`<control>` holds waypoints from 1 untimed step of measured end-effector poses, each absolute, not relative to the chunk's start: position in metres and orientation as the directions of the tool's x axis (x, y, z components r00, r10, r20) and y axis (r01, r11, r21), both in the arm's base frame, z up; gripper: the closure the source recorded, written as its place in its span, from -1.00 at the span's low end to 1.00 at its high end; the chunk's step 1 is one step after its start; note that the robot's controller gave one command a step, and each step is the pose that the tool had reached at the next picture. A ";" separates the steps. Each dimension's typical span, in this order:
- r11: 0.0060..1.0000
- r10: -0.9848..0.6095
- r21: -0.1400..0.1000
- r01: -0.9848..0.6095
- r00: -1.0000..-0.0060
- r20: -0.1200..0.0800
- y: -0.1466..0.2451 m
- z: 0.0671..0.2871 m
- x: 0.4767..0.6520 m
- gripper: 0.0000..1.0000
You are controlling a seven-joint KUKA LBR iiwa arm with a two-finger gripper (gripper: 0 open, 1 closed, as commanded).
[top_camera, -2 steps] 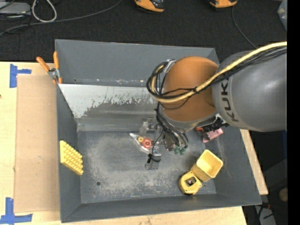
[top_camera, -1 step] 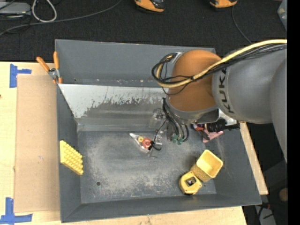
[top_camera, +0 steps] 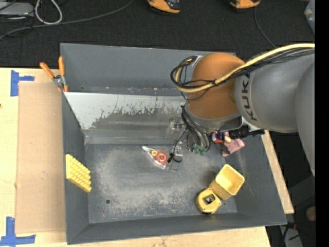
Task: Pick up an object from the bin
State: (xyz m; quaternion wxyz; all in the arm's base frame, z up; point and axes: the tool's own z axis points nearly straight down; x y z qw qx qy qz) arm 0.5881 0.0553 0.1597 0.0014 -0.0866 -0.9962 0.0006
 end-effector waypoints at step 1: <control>0.958 0.286 0.000 0.286 -0.958 0.002 0.055 0.137 0.599 -1.00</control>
Offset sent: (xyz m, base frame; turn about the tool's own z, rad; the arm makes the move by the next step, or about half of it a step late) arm 0.0171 0.0027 -0.0897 0.2355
